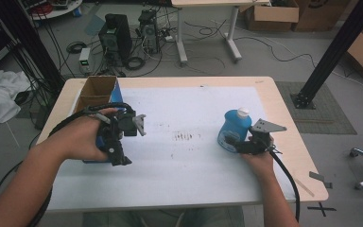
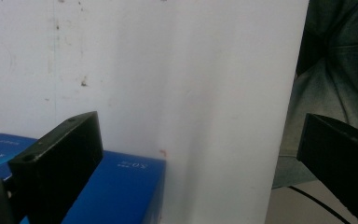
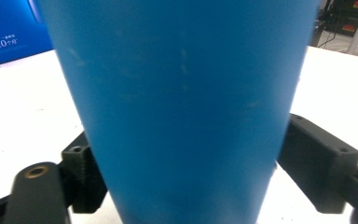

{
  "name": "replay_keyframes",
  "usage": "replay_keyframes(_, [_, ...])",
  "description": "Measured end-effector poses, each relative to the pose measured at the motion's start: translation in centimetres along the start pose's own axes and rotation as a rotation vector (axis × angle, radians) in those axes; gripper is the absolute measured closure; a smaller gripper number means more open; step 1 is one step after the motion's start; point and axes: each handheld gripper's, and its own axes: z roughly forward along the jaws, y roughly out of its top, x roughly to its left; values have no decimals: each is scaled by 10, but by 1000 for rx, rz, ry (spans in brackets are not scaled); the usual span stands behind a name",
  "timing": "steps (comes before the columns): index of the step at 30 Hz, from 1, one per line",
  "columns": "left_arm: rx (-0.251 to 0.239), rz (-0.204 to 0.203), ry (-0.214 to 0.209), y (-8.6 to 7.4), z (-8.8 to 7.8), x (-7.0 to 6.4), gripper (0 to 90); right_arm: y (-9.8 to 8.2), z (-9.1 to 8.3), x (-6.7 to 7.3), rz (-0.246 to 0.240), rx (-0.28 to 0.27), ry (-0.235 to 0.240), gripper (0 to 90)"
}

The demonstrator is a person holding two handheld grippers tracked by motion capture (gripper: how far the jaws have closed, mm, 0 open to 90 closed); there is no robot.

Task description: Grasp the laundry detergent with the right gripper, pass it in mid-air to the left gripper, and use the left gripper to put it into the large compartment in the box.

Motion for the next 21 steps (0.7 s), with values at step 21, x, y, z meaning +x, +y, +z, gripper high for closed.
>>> replay_keyframes(21, [-2, -6, -6, -2, 1, 2, 11, 0, 0, 2, -2, -10, 20, 355])
